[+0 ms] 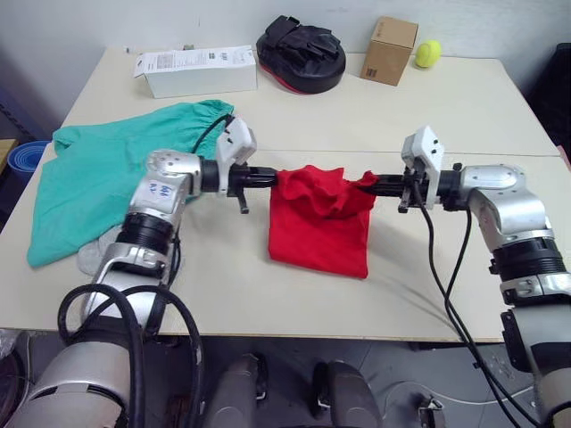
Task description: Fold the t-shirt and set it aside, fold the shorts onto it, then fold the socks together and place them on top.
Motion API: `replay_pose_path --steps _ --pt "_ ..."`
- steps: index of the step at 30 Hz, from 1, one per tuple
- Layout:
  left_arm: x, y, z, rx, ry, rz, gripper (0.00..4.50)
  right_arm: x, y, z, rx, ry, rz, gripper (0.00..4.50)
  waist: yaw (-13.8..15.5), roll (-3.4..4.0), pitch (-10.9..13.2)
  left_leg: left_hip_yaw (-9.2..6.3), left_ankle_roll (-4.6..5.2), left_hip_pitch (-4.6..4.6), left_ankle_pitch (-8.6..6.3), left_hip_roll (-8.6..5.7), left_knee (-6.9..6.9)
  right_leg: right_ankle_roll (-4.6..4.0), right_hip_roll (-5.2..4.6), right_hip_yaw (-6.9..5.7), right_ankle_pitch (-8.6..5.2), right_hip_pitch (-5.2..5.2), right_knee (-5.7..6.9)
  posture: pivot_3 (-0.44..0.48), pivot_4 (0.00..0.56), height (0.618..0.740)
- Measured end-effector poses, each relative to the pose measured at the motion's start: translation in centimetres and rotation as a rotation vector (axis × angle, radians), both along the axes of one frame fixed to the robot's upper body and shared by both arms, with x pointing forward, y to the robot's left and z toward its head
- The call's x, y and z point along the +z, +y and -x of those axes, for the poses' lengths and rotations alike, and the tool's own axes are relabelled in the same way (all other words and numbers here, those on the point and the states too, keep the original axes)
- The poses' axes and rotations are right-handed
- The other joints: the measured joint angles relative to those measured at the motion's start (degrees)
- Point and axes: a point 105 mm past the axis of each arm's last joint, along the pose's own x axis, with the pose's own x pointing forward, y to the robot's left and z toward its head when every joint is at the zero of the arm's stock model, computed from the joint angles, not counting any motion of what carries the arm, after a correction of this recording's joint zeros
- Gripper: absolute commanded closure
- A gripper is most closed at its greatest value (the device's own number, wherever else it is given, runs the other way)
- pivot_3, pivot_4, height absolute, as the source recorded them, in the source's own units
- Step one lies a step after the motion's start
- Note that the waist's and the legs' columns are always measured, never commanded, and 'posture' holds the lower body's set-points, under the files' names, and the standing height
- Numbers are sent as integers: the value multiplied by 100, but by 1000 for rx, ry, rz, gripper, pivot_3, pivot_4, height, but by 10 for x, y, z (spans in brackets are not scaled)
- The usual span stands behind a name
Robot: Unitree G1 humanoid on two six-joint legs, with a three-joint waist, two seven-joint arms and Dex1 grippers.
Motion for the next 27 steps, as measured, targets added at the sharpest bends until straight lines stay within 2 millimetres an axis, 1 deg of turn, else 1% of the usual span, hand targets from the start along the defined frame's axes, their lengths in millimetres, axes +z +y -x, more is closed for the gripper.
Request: replay_pose_path --steps 2,4,7,13,15,16,19,20,24,27 --pt "0 -5 -4 5 -4 -4 4500 -2 0 -4 -16 9 2 4483 -12 -1 0 0 0 -1 0 0 -1 0 0 0 0 -4 1 0 150 740" --pt "-1 -11 -11 23 0 -9 4500 -4 -5 -7 -48 28 3 4483 -13 -1 0 0 0 -1 0 0 -1 0 0 -1 0 -4 3 0 150 740" --pt "-9 -15 -17 55 22 -22 4500 -9 -10 -11 -92 78 -3 4483 -17 -1 0 0 0 -1 0 0 -1 0 -1 -1 0 -5 4 0 150 740" --pt "-28 -10 -24 142 98 -27 4500 -18 -17 -14 -150 151 -10 4483 -28 -1 0 1 -1 -2 0 1 -4 0 -2 1 0 -11 8 0 150 740" --pt "-31 -10 -25 158 120 -36 4011 -21 -18 -17 -177 166 -8 4500 -28 -1 0 2 -1 -2 0 1 -3 0 -1 1 0 -12 9 0 150 740" --pt "-32 -10 -25 160 128 -36 3829 -24 -19 -19 -197 173 -7 4264 -31 -1 0 2 -1 -2 0 1 -3 0 -1 1 0 -11 9 0 150 740" --pt "-30 -9 -25 163 138 -19 2903 -29 -21 -23 -245 194 -11 3481 -38 -1 0 2 -1 -3 0 1 -3 0 -2 1 0 -12 10 0 150 740" --pt "-29 -9 -25 162 139 -11 2536 -30 -23 -24 -261 202 -12 3063 -42 -1 0 3 -1 -3 0 1 -3 0 -2 2 0 -12 10 0 150 740" --pt "-26 -6 -25 165 141 9 1272 -28 -26 -25 -282 200 -12 1686 -41 -1 0 2 -1 -3 0 0 -3 0 -1 1 0 -12 10 0 150 740" --pt "-18 1 -23 142 146 37 248 -17 -31 -23 -277 151 -17 567 -51 -1 0 5 -2 -9 0 0 -4 0 0 3 0 -20 11 0 150 740"
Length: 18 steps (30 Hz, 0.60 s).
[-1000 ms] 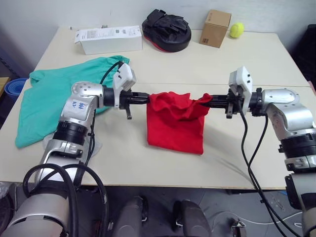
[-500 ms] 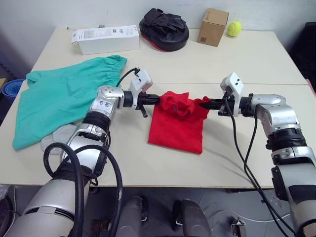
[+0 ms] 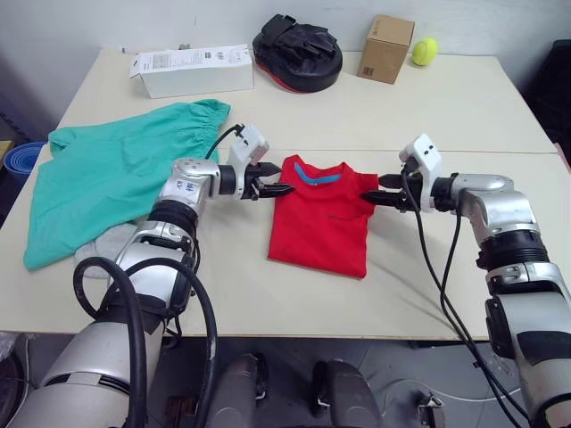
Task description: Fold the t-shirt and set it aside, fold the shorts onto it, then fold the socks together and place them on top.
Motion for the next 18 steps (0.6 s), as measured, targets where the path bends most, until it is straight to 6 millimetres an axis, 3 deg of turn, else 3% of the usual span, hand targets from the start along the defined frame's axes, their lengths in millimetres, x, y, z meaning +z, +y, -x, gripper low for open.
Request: replay_pose_path --steps 2,6,11,13,16,18 --pt "14 8 6 -49 -9 34 0 16 -1 9 45 -97 38 42 -8 0 0 0 -2 -13 0 0 -3 0 2 0 0 -15 1 0 150 740" --pt "46 32 34 -166 -53 95 0 30 11 37 184 -286 142 42 -81 1 0 -1 -7 -29 1 1 -14 0 4 8 0 -35 5 0 150 740" --pt "47 46 111 -306 23 82 0 7 35 80 355 -422 247 42 -112 0 0 -5 -23 -30 5 15 -16 -1 0 77 -1 -41 3 0 150 740" --pt "50 48 132 -314 28 73 0 4 43 92 400 -482 275 42 -98 0 0 -8 -23 -20 12 16 -12 -3 -1 87 -1 -29 -1 0 150 740" --pt "51 55 153 -280 23 58 0 -7 49 108 459 -536 313 42 -57 -2 0 -13 -23 48 6 12 -23 -6 -6 88 -3 39 -35 0 150 740" --pt "48 63 164 -234 30 52 0 -23 51 119 501 -541 337 42 -39 -4 -1 -15 -26 47 1 11 -26 -7 -7 94 -2 37 -37 0 150 740"
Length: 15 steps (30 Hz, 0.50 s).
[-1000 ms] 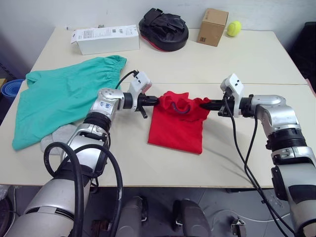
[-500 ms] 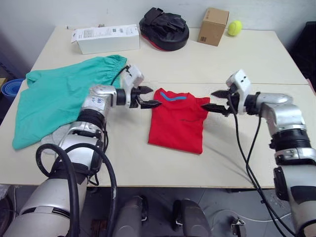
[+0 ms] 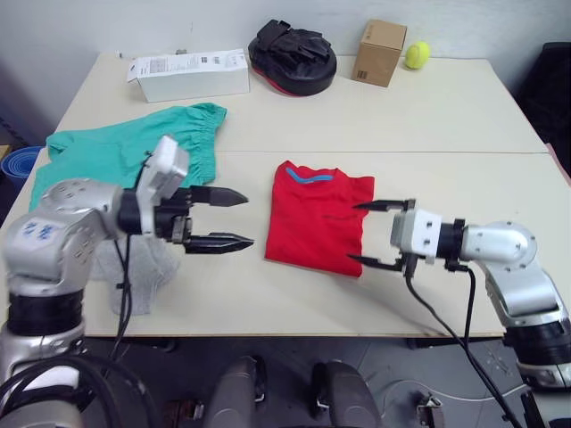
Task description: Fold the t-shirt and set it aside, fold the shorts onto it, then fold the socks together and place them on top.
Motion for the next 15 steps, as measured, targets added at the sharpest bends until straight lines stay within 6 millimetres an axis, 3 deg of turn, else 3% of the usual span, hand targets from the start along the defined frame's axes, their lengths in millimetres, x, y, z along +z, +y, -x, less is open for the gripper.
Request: replay_pose_path --steps 4,8,12,15 --pt "-7 4 15 48 26 -12 0 -26 5 11 51 -49 82 42 22 0 0 2 -3 -3 0 0 1 0 0 4 0 -9 7 0 150 740" --pt "-10 3 25 48 9 -62 0 -42 7 7 55 -101 127 42 29 -1 -1 3 -6 0 2 0 1 -4 2 4 -2 -8 9 0 150 740" --pt "-10 4 26 62 -11 -84 0 -43 19 -3 60 -175 98 42 11 -10 -6 2 -13 6 6 4 0 -11 6 5 -6 -7 14 0 150 740" --pt "-8 4 26 67 -30 -92 0 -44 25 -12 54 -201 86 631 -40 -14 -8 2 -17 14 9 5 -4 -16 7 6 -8 -3 17 0 150 740"
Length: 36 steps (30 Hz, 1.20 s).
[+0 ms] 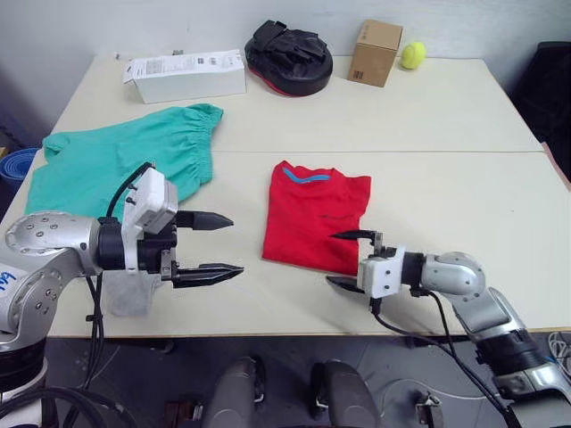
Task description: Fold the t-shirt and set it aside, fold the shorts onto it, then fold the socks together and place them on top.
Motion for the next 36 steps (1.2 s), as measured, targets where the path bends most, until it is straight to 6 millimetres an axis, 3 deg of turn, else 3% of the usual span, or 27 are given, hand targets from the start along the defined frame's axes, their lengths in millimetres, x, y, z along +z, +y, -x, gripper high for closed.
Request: replay_pose_path --steps 11,17,22,28,34,36 --pt "5 -1 -2 -12 -44 -6 0 -18 0 -6 -4 26 10 4485 -2 -5 -3 1 -33 68 -31 2 -12 -7 -2 5 -5 67 -11 0 150 740" --pt "6 -3 -7 -27 -60 2 0 -18 -14 6 42 46 57 4485 47 -3 -2 -1 -22 67 -35 3 -14 -6 0 4 -6 70 -25 0 150 740" --pt "6 -4 -13 -26 -64 5 0 -26 -31 46 154 121 111 4485 111 -2 -1 0 -11 67 -42 11 -22 -5 4 -6 -9 78 -52 0 150 740" --pt "5 -7 -13 -46 -78 -2 0 -33 -36 75 214 205 117 4485 125 -1 -1 1 -9 67 -44 12 -20 -5 3 -6 -9 82 -57 0 150 740" --pt "-2 -12 -13 -72 -54 -8 0 -34 -33 80 224 221 122 4485 125 0 0 2 -12 67 -45 13 -20 -7 3 -5 -10 81 -56 0 150 740" --pt "-4 -11 -16 -68 -44 -3 0 -33 -32 79 215 232 121 3939 128 0 0 2 -12 67 -45 13 -20 -7 3 -5 -10 80 -56 0 150 740"
